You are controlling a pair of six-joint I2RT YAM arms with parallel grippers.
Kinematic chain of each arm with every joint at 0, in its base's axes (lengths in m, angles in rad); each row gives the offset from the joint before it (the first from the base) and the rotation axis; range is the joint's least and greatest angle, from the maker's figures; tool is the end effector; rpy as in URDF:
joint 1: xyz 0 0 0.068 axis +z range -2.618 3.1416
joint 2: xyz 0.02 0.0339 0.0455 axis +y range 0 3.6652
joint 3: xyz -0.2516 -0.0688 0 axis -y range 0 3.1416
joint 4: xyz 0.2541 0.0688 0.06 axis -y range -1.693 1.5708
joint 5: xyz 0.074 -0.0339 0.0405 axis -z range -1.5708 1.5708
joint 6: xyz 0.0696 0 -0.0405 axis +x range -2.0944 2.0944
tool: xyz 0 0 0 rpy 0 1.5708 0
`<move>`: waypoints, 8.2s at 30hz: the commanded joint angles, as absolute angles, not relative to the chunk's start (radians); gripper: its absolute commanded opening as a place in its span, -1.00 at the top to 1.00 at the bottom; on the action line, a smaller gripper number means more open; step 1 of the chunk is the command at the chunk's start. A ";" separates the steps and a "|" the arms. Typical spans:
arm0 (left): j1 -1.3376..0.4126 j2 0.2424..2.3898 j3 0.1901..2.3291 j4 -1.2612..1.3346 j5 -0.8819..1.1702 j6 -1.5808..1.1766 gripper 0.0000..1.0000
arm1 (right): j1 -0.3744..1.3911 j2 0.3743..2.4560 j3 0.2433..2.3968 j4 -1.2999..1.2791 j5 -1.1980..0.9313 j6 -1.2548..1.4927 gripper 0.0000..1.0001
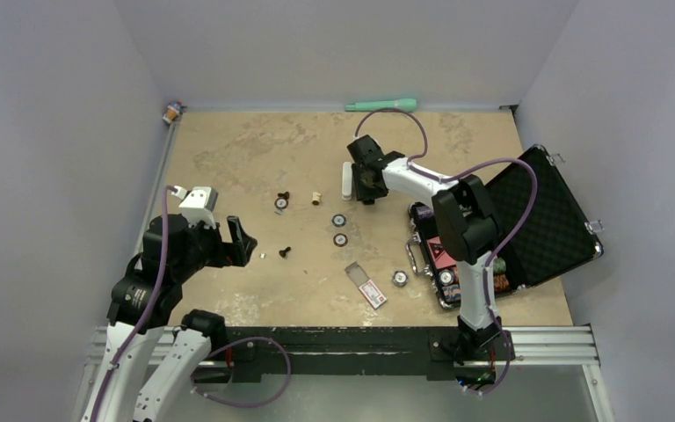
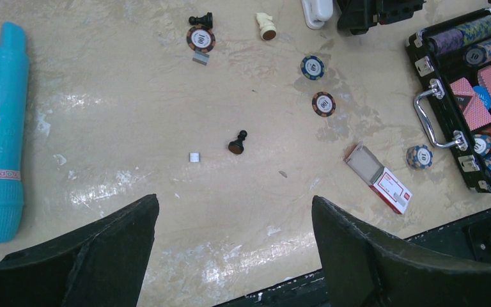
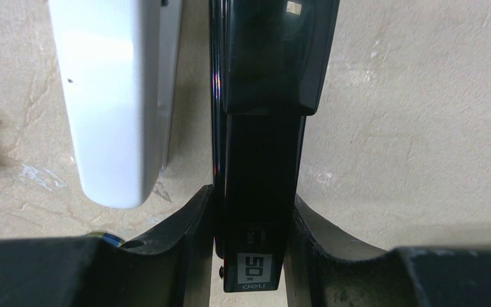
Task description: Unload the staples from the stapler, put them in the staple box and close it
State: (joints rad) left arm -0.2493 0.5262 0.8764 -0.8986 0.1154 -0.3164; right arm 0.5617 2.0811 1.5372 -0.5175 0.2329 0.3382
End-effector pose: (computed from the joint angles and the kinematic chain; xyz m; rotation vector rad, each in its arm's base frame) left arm 0.1363 -0.0430 0.3088 -0.0025 2.1492 -0.4554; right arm 0.3983 0.2317 0.1292 -0.2100 2.5774 0.0204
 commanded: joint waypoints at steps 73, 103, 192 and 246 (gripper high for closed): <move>-0.251 0.587 0.863 -0.868 0.113 -0.300 -0.76 | 1.155 1.530 1.060 -0.305 0.270 0.823 0.01; -0.256 1.429 1.183 -0.740 0.014 -0.484 -0.14 | 1.500 1.254 0.856 -0.322 0.418 1.185 0.01; -0.264 1.623 1.169 -0.677 -0.006 -0.682 1.00 | 1.651 1.121 0.859 -0.456 0.547 1.294 0.03; -0.762 1.611 1.472 -0.832 0.160 -0.245 1.00 | 1.650 0.692 0.912 -0.829 0.870 1.533 -0.95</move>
